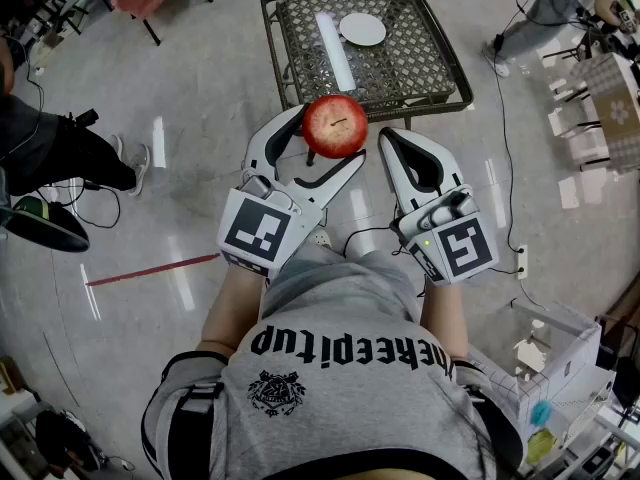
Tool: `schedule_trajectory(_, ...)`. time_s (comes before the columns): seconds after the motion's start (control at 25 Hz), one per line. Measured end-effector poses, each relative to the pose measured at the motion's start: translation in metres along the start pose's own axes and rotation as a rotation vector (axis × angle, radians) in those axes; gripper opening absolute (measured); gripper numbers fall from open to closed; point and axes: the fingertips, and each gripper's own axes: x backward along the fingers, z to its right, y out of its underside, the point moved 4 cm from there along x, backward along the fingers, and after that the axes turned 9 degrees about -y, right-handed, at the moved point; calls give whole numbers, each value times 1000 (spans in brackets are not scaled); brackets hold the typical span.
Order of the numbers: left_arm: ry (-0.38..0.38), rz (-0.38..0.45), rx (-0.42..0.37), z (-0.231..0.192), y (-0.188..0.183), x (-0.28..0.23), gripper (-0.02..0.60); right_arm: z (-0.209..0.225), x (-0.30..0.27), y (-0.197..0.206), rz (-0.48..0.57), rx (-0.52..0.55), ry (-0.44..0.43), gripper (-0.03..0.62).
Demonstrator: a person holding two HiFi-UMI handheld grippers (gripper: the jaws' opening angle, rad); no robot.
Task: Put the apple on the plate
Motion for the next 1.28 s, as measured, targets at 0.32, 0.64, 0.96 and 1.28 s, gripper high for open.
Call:
schedule_trajectory(0.32,24,-10,11,-1,1,0,407,-5,-2,2,-27,-12,6,6)
schedule_trajectory(0.64,44,6,14,8,1,-5,407,-4,4,3,-40,-1,15,6)
schedule_trajectory(0.96,63,-5,22,-1,6,-3,407,-10,-1,4,-28,-33,34,8)
schedule_trajectory(1.28,81,-11,27,6,9,-14,408,3,7,9,-26,-41,64,8)
